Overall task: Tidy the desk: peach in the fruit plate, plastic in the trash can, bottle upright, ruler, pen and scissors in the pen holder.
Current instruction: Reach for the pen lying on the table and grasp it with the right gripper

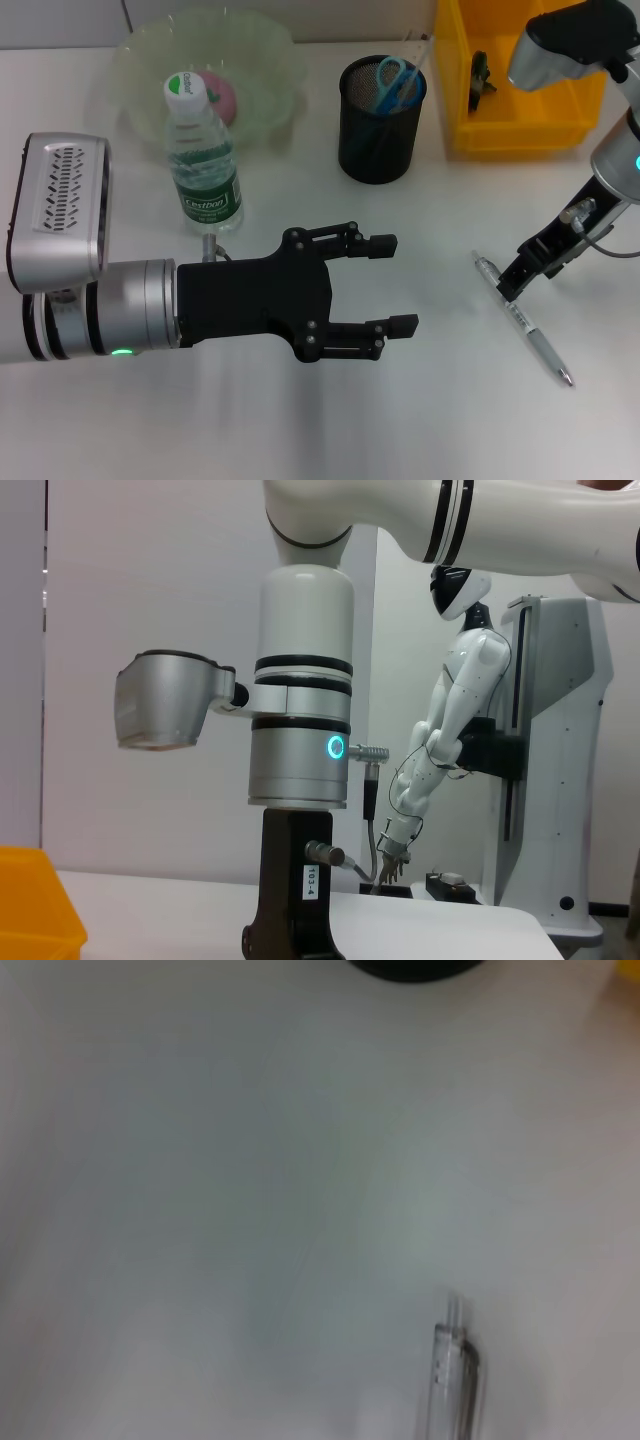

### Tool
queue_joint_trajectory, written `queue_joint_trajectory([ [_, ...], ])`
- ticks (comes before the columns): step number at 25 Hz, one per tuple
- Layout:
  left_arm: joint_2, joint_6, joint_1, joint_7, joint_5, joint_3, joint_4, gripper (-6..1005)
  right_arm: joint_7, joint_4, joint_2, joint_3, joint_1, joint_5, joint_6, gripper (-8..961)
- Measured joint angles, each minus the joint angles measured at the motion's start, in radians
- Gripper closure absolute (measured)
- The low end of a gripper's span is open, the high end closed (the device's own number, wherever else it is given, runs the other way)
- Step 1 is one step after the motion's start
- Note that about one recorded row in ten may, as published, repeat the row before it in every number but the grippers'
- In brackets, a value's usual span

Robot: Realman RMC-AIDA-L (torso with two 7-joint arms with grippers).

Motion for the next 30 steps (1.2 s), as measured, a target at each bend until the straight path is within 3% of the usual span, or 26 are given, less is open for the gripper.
queue_joint_trajectory([
  [14, 0.000, -0.003, 0.001, 0.012, 0.000, -0.001, 0.000, 213, 0.024, 0.077, 0.003, -0.065, 0.029, 0.002, 0.099, 303],
  [30, 0.000, -0.014, 0.002, 0.017, 0.000, -0.005, 0.000, 213, 0.025, 0.140, 0.003, -0.068, 0.045, 0.037, 0.154, 303],
])
